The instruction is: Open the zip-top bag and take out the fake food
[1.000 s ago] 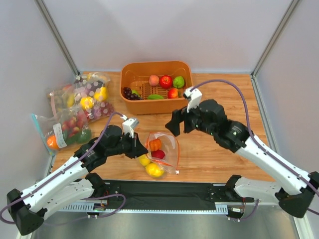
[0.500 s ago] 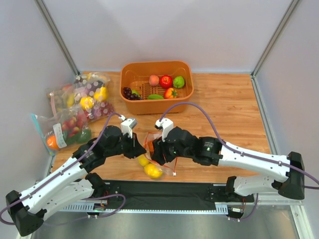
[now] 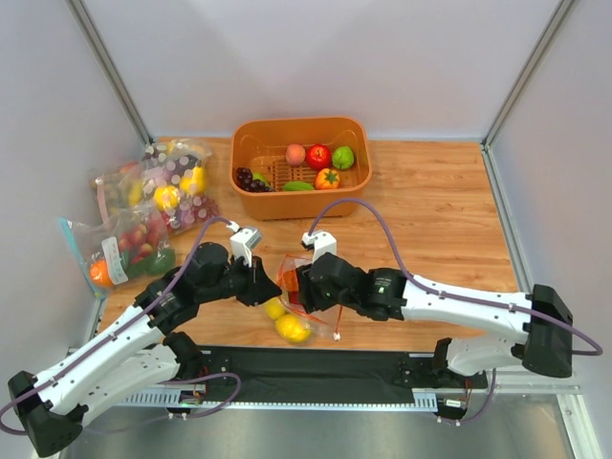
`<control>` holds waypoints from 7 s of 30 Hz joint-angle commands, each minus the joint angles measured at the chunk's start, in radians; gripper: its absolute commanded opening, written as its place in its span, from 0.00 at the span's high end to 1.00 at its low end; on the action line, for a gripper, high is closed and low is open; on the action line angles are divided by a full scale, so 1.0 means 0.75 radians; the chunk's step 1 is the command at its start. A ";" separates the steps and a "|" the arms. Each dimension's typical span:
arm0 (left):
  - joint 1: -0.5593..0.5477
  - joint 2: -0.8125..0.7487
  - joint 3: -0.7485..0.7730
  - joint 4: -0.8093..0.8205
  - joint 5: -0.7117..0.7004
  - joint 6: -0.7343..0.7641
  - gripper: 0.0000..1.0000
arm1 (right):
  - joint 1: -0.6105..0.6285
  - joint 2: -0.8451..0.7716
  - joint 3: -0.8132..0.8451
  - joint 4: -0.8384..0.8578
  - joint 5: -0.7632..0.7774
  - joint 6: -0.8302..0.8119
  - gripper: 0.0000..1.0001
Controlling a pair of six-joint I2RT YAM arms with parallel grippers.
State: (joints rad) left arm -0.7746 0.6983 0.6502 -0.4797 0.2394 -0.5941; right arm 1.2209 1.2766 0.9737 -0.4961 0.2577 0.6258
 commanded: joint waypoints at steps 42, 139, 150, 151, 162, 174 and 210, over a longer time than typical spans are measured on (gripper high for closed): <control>0.004 0.073 -0.476 0.316 -0.205 -0.490 0.55 | 0.006 0.263 -0.092 0.248 0.117 0.119 0.32; 0.010 -0.086 -0.544 0.261 -0.162 -0.468 1.00 | -1.024 0.318 1.004 -0.238 -0.323 -0.472 0.67; 0.008 -0.107 -0.523 0.218 -0.153 -0.447 1.00 | -1.094 0.850 1.436 -0.361 -0.346 -0.477 0.49; 0.010 -0.107 -0.523 0.214 -0.151 -0.445 1.00 | -1.096 0.861 1.444 -0.365 -0.346 -0.474 0.32; 0.010 -0.111 -0.540 0.222 -0.145 -0.445 1.00 | -1.098 0.795 1.402 -0.365 -0.352 -0.497 0.07; 0.010 -0.103 -0.552 0.247 -0.143 -0.439 1.00 | -0.994 0.131 0.721 -0.251 -0.384 -0.479 0.08; 0.010 -0.078 -0.564 0.278 -0.113 -0.435 1.00 | -0.118 0.038 0.031 -0.063 -0.086 -0.047 0.39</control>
State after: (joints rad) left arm -0.7708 0.6334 0.2268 -0.2955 0.1307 -0.9375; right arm 1.1275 1.2762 0.9947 -0.6033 0.1337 0.5976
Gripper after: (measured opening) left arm 0.006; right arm 0.601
